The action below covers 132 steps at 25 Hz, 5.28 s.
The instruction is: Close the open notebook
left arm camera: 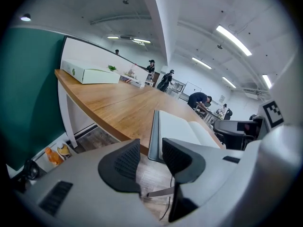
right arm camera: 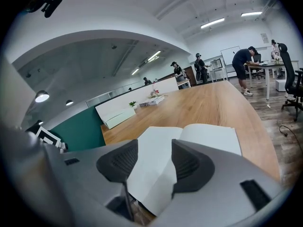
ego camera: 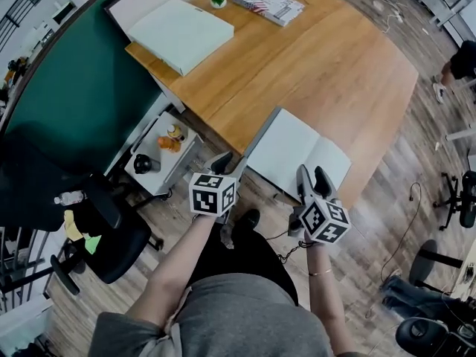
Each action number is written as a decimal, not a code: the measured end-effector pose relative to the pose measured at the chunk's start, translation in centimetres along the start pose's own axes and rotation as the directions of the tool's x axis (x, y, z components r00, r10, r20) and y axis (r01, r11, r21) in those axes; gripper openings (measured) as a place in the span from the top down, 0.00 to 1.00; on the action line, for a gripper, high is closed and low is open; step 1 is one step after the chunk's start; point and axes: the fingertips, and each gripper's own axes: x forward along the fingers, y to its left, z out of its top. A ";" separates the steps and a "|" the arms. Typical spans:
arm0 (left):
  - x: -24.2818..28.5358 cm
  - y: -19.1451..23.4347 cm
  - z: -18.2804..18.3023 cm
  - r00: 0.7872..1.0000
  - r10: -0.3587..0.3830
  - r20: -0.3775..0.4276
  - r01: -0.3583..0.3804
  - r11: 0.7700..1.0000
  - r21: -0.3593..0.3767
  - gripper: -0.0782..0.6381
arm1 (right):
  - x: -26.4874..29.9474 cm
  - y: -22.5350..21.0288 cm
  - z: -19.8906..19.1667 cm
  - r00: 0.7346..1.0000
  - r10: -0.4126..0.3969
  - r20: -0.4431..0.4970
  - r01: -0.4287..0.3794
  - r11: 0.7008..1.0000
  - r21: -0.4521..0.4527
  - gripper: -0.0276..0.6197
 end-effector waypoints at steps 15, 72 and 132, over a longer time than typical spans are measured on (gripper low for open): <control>1.7 -0.3 -1.9 0.996 -0.080 -0.035 0.071 0.979 -0.192 0.68 | 0.6 -0.9 -1.1 0.998 0.012 -0.055 -0.013 1.000 -0.008 0.64; -1.1 -6.2 4.7 0.957 -0.283 -0.061 0.288 0.951 0.108 0.84 | -7.6 -2.9 -4.2 0.956 -0.289 0.056 0.280 0.952 0.127 0.65; -3.1 -24.5 0.6 0.757 -0.576 -0.309 0.645 0.581 0.496 0.84 | -18.2 -4.6 -10.7 0.841 -0.534 0.089 0.484 0.815 0.318 0.66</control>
